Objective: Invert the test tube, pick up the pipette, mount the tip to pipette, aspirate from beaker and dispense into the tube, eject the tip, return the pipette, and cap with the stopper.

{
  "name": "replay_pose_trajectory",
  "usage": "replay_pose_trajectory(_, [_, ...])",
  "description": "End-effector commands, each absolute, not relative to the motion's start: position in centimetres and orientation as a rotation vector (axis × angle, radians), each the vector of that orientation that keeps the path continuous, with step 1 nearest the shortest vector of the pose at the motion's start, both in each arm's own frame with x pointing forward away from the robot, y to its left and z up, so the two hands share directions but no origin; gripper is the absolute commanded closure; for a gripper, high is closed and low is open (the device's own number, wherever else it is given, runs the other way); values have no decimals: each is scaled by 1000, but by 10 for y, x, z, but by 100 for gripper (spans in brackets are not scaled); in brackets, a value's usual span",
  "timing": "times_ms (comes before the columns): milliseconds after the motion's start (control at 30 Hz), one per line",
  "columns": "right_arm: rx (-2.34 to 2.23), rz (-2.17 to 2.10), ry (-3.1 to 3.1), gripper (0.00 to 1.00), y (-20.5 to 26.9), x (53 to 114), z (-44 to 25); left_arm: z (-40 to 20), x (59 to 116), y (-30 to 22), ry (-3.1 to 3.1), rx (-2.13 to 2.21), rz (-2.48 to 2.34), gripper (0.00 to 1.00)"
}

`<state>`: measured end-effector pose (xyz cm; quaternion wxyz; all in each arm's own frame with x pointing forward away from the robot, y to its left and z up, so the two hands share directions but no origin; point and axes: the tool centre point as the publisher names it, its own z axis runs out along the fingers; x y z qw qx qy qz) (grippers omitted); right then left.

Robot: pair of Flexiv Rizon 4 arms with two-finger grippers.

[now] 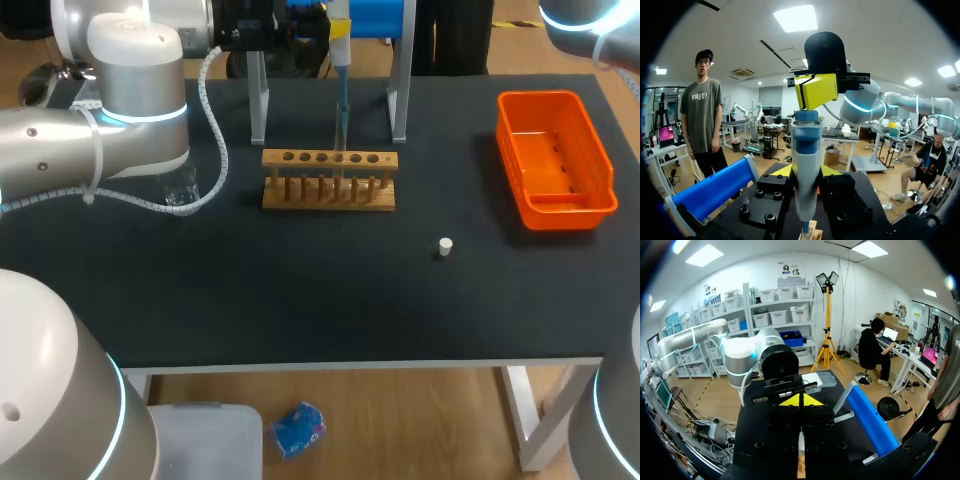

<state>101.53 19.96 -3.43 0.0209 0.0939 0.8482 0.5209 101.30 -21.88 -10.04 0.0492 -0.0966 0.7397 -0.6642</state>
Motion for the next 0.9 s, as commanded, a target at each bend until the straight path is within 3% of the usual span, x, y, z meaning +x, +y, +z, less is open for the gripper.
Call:
replay_pose_trajectory(33, [294, 1614, 2632, 100, 199, 1014, -41, -94, 1014, -220, 2250, -295, -2025, 100])
replay_pose_trajectory(533, [244, 1627, 2581, 100, 194, 1014, -5, -94, 1014, -220, 2250, -295, -2025, 100])
replay_pose_trajectory(567, [244, 1626, 2572, 84, 193, 1013, -1, -94, 1014, -220, 2250, -295, -2025, 100])
replay_pose_trajectory(600, [246, 1630, 2564, 53, 191, 1013, 1, -94, 1014, -220, 2250, -295, -2025, 100])
replay_pose_trajectory(633, [248, 1635, 2550, 0, 188, 1012, 5, -94, 1014, -220, 2250, -295, -2025, 100])
replay_pose_trajectory(900, [291, 1696, 2447, 0, 141, 998, 20, -94, 1014, -220, 2250, -295, -2025, 100])
